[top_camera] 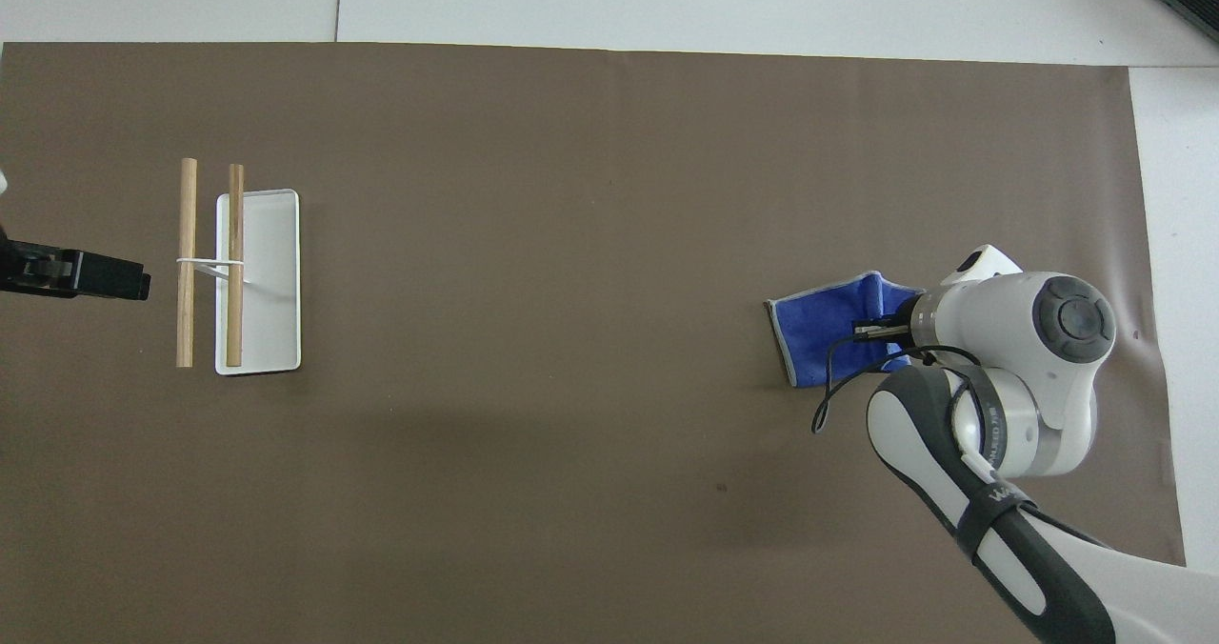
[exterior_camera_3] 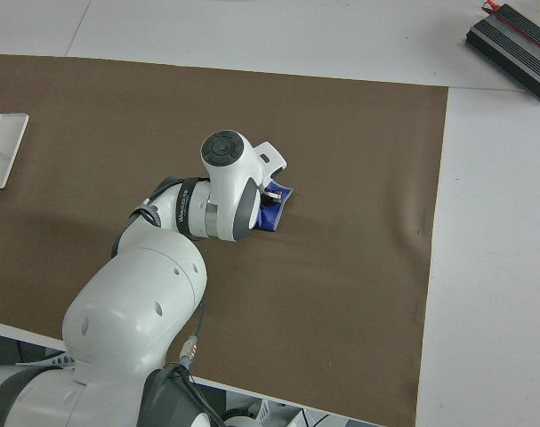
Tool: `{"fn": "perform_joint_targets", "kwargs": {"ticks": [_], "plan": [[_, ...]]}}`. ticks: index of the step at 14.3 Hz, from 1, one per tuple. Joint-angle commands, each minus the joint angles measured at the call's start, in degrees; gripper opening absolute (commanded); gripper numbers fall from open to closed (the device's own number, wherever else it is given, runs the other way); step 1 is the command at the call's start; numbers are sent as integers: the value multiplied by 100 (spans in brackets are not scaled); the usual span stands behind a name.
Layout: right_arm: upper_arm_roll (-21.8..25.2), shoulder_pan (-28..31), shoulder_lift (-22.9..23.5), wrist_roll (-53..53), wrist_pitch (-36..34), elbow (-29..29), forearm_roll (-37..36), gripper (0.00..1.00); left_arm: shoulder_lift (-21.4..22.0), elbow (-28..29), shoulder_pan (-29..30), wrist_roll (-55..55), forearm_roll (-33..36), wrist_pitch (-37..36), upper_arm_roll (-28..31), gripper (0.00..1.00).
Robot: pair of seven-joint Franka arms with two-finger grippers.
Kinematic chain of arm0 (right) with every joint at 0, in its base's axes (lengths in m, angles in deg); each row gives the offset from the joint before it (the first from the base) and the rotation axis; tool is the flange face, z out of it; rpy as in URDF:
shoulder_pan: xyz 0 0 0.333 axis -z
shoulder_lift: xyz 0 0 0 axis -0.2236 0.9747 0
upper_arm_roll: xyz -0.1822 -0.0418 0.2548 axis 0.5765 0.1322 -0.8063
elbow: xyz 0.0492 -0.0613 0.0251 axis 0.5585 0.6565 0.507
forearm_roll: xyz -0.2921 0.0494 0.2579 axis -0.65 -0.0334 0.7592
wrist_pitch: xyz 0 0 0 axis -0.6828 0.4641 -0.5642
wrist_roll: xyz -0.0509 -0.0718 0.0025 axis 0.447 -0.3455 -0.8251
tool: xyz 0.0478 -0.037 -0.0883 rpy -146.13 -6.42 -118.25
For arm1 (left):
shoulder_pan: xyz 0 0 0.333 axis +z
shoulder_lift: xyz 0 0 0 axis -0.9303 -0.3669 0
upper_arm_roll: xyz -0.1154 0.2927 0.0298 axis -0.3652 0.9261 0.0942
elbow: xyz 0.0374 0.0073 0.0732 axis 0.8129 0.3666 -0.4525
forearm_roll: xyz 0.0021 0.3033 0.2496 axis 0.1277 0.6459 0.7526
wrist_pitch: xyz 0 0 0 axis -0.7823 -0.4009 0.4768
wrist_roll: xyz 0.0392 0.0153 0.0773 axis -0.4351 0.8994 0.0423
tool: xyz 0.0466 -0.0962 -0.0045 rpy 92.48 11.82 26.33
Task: Right arm passes towel to left arm to hang
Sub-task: 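Grasp the blue towel with the right gripper and lift it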
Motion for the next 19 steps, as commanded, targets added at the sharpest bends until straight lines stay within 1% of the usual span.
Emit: {"fn": "perform_joint_targets", "kwargs": {"ticks": [1, 4, 6, 8, 10, 13, 17, 19], "plan": [[-35, 18, -150, 324, -795, -586, 130, 0, 153, 173, 8, 15, 109, 69, 6, 100], [-43, 18, -282, 886, -1534, -1140, 243, 0, 153, 173, 8, 24, 109, 69, 6, 100], [-35, 70, -291, 1124, -1851, -1465, 995, 0, 153, 173, 8, 15, 109, 69, 6, 100], [-8, 132, -335, 1195, -1940, -1572, 1927, 0, 153, 173, 8, 24, 109, 69, 6, 100], [1, 132, -379, 1204, -1949, -1616, 2526, 0, 153, 173, 8, 24, 109, 69, 6, 100], [1, 115, -405, 1371, -1949, -1643, 3676, 0, 153, 164, 8, 15, 109, 69, 6, 100], [1, 106, -449, 1371, -1940, -1634, 4855, 0, 153, 173, -1, 15, 109, 69, 6, 100], [1, 54, -449, 1598, -1914, -1625, 5365, 0, 153, 173, -1, 15, 109, 69, 6, 100]]}}
